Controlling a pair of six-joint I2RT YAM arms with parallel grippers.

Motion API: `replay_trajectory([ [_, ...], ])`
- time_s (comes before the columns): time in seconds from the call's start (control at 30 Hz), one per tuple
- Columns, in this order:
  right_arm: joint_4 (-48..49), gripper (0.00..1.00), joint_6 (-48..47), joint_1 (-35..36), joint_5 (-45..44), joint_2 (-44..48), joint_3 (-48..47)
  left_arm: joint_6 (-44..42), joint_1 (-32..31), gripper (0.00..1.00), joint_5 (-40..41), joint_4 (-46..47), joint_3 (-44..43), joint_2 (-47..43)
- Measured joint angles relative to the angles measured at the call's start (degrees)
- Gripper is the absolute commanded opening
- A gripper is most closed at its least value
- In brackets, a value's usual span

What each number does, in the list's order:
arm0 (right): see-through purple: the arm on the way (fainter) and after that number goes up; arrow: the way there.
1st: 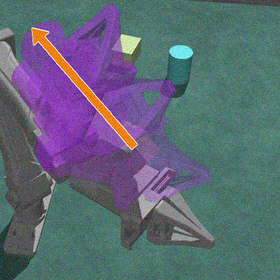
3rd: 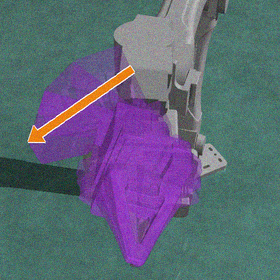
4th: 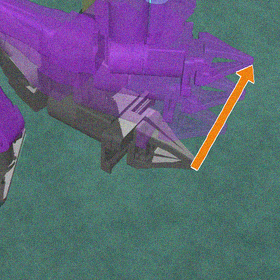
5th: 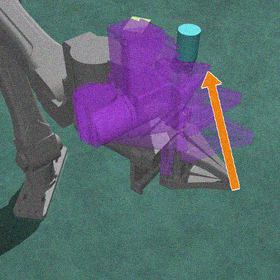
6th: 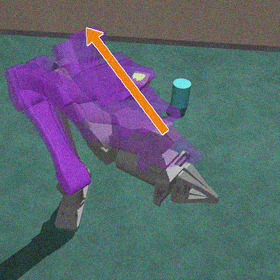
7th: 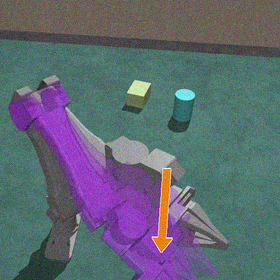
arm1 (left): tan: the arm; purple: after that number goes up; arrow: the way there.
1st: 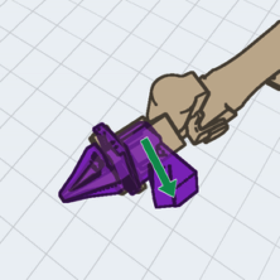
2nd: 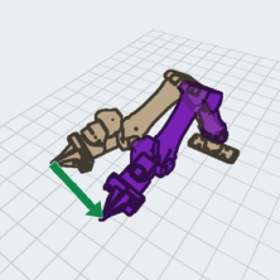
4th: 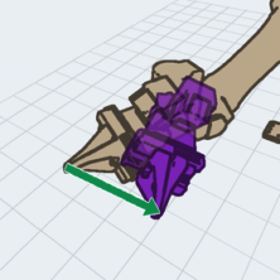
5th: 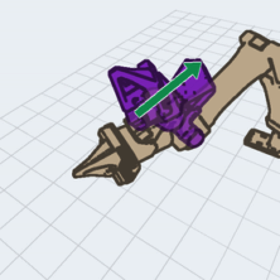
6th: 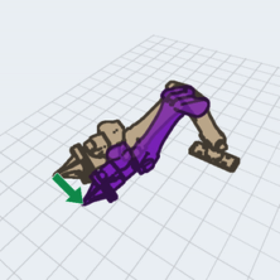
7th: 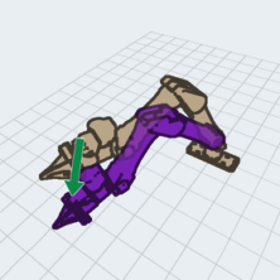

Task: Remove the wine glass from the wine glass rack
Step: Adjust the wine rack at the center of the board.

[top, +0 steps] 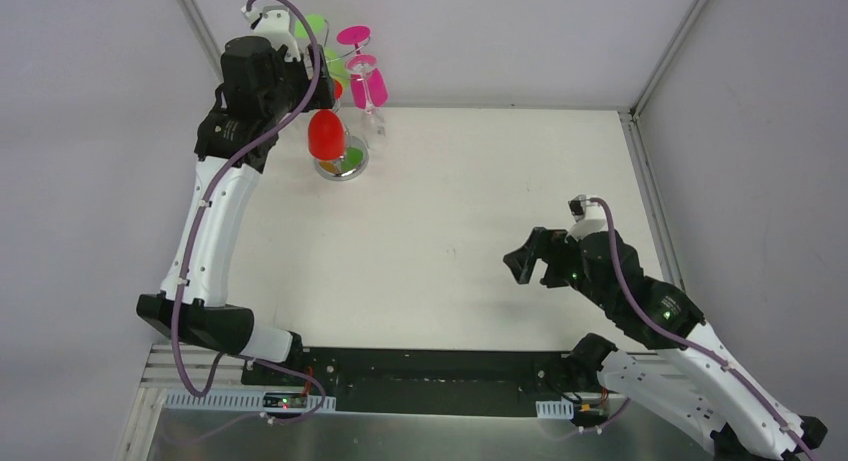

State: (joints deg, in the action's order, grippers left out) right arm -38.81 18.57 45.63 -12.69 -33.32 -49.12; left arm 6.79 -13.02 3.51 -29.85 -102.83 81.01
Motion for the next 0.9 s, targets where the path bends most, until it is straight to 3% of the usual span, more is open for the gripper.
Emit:
replay_trajectory([
  [0.37,0.04,0.99,0.04,0.0,1.44,-0.04,1.29,-0.63,6.56,0.61,-12.11,4.13,-1.53,4.94],
  [0.9,0.04,0.99,0.02,0.0,1.86,-1.88,1.29,-4.52,11.63,0.67,-16.65,9.11,-3.67,11.23],
])
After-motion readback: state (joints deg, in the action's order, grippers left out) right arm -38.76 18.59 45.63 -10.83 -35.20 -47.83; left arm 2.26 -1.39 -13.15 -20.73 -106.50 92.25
